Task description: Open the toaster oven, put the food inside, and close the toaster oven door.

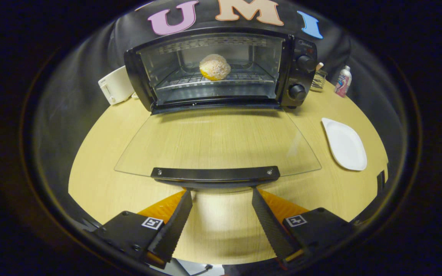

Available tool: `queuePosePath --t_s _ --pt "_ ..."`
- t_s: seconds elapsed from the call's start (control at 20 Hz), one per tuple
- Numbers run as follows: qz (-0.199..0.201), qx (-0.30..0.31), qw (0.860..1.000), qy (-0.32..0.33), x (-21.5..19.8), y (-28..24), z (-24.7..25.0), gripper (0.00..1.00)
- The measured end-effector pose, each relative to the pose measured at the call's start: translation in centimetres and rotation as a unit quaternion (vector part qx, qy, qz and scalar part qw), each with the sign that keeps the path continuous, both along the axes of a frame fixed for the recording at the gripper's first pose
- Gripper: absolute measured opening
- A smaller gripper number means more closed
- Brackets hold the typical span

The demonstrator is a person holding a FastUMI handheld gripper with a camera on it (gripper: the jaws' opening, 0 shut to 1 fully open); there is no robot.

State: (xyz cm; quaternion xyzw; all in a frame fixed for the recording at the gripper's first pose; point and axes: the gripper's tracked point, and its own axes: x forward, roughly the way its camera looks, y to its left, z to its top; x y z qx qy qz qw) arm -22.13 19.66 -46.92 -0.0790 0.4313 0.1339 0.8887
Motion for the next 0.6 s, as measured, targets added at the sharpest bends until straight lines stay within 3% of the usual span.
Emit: queuePosePath --t_s 0.3,0.6 --pt "0.015 -0.014 0.999 -0.030 0.6 0.4 2.6 0.99" --pt "0.002 0.010 0.997 -0.077 3.5 1.9 6.8 0.99"
